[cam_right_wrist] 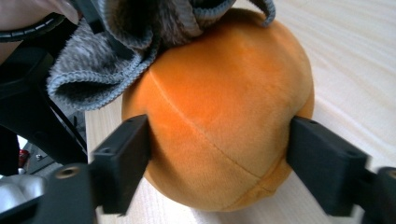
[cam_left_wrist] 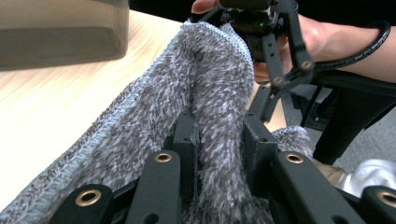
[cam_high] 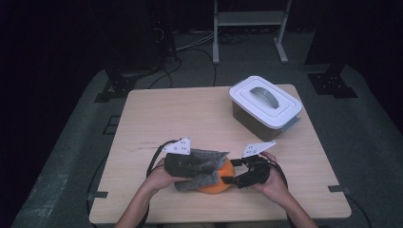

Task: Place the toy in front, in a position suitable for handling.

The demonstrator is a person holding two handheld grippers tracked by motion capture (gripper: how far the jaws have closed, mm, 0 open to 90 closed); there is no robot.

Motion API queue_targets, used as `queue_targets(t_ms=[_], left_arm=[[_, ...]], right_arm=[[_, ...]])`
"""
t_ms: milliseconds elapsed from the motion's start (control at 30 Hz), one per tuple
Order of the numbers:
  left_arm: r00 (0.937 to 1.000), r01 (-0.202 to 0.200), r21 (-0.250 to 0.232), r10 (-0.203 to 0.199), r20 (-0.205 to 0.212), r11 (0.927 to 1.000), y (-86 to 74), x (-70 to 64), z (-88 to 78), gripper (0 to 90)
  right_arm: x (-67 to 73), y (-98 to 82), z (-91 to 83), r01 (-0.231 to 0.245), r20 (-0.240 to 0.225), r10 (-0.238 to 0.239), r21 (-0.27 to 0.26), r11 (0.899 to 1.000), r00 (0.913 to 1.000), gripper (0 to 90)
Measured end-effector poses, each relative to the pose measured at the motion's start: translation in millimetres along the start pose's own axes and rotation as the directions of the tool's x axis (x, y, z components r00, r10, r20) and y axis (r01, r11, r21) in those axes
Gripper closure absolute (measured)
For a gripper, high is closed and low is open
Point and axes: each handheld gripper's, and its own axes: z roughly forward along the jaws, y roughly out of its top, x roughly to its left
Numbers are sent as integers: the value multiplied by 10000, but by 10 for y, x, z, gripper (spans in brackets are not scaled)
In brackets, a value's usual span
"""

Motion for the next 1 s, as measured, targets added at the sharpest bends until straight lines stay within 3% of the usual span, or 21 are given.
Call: queue_targets(t_ms=[33,133,233,267,333,400,500,633,700,833,900,1000], left_arm=[[10000,-47,-78,47,-31,10000,12,-4,-1,713],[9985,-389,-522,368,-413,9979,90,-37,-67,713],[9891,-583,-1129,421,-1408,9919,137,-32,-175,701],[9860,-592,-1215,390,-1622,9908,130,-20,-198,701],[9841,-451,-1015,268,-1753,9938,79,12,-190,702],[9858,-336,-488,251,-1660,9982,15,29,-114,702],[9922,-109,-248,77,-1248,9996,-27,50,-53,703],[9974,197,51,-193,-697,9998,-72,80,-39,707],[9989,314,144,-309,-343,9994,-101,95,-45,709],[9992,262,231,-255,-318,9994,-100,86,-50,709],[9991,250,135,-245,-344,9996,-88,78,-42,707],[9980,-51,-417,25,-624,9991,-9,47,-86,706]], right_arm=[[12,5,-2,100,69,-101,83,9999,9999,296],[97,58,-72,1108,728,-1107,25,9938,9912,396],[129,98,-127,1488,1174,-1443,-304,9884,9825,410],[135,108,-141,1665,1366,-1611,-291,9856,9775,410],[120,103,-144,1674,1400,-1614,-324,9853,9769,407],[113,92,-130,1657,1429,-1602,-273,9858,9767,394],[78,79,-111,1375,1264,-1357,-55,9905,9826,311],[-55,-5,-101,175,630,-170,-69,9998,9979,206],[-86,-27,-77,-248,336,246,30,9997,9991,183],[-98,-52,2,-646,43,646,113,9978,9979,173],[-86,-39,-2,-493,97,491,174,9986,9987,260],[14,24,-69,621,809,-634,180,9979,9947,365]])
